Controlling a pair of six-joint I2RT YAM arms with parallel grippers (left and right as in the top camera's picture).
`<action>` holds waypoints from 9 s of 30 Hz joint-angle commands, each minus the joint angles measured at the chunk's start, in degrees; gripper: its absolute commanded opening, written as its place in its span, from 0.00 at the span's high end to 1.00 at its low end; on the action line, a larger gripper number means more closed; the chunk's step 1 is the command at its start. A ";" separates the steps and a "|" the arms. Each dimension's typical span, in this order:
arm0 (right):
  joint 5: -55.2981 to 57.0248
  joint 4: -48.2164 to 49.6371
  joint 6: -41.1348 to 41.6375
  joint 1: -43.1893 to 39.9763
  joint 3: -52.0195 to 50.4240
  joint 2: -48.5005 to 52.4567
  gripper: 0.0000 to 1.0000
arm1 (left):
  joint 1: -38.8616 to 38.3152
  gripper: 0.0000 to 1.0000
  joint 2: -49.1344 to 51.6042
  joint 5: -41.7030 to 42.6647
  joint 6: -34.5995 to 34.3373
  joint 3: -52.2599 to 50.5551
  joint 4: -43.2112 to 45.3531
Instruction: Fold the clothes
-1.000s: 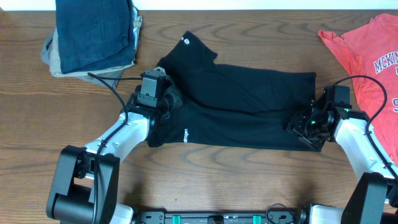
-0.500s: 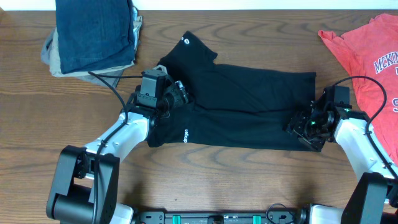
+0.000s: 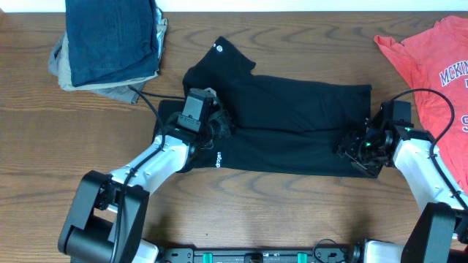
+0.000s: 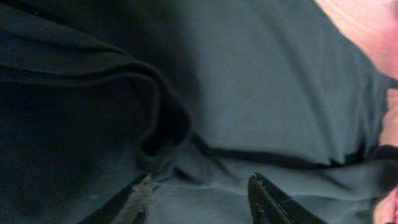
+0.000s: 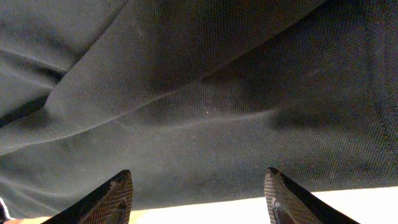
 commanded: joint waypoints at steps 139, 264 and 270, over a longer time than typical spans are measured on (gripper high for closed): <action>1.86 -0.55 -0.59 0.59 0.70 -0.79 0.98 | 12.52 0.86 2.82 -2.60 17.99 -0.87 -18.71; 5.90 -15.87 -0.24 5.35 3.26 -25.27 0.13 | 19.96 0.02 -18.12 1.64 25.31 17.03 -35.50; 5.90 -15.96 -0.48 5.42 3.26 -22.91 0.12 | 19.96 0.02 3.78 1.60 30.36 31.76 -32.39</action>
